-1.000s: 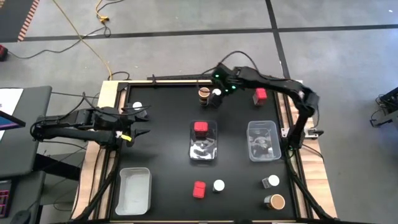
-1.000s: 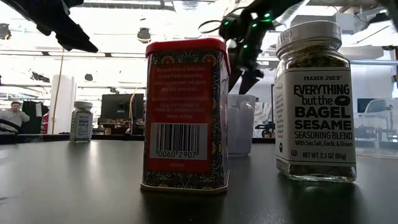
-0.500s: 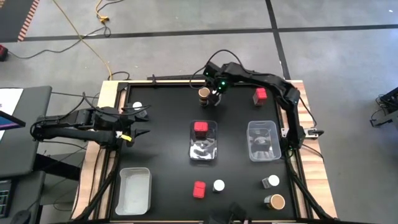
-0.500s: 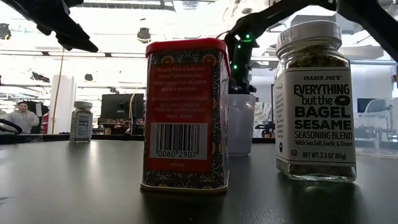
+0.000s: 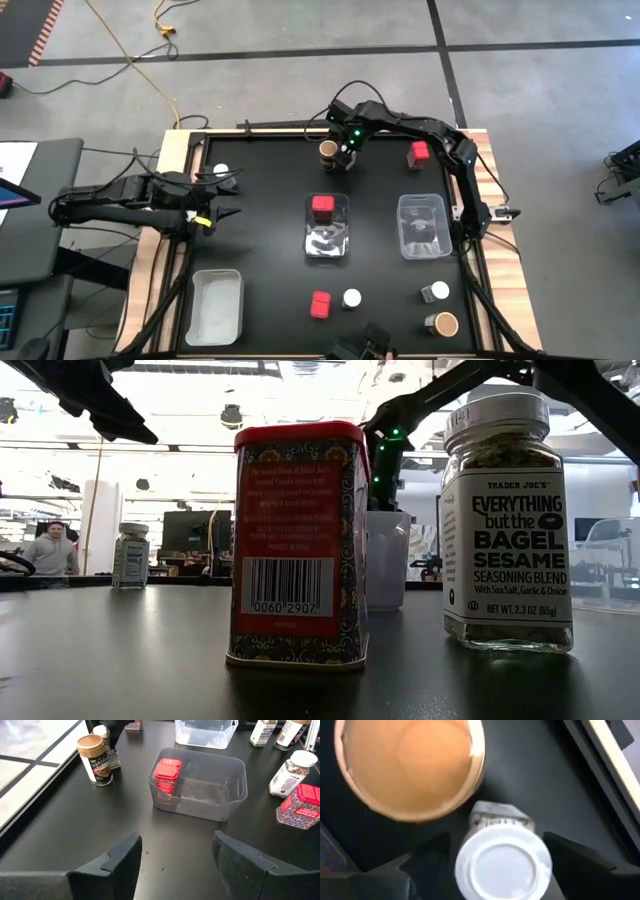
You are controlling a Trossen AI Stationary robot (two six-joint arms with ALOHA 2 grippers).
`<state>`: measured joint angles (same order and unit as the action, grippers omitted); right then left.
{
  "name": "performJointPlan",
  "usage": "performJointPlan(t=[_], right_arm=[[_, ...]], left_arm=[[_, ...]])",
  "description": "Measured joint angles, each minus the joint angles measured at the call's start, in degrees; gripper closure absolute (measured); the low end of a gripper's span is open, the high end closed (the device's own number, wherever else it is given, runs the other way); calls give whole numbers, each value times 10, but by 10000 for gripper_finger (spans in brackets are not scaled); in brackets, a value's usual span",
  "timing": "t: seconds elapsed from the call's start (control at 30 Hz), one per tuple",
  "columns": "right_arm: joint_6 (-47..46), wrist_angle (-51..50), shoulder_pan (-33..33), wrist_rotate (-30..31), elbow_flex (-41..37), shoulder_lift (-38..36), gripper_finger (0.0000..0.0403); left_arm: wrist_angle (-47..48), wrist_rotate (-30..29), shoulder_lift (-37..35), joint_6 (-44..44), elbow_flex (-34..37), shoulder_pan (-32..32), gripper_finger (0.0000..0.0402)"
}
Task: Sort spices by type
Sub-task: Put the white seasoning bottle into the transparent bin
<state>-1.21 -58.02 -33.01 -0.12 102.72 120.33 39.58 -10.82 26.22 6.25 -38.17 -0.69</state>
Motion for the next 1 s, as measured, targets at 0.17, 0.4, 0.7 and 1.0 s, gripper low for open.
performJointPlan(t=[0.17, 0.4, 0.7, 1.0], right_arm=[[2, 1, 0, 0, 0, 0, 99], [7, 1, 0, 0, 0, 0, 166], [38, -36, 0, 0, 1, -1, 180], [19, -115, 5, 0, -1, -14, 180]], left_arm=[[0, 0, 0, 3, 0, 0, 171], [0, 0, 0, 4, 0, 0, 171], [0, 0, 0, 4, 0, 0, 171], [0, 0, 0, 4, 0, 0, 171]])
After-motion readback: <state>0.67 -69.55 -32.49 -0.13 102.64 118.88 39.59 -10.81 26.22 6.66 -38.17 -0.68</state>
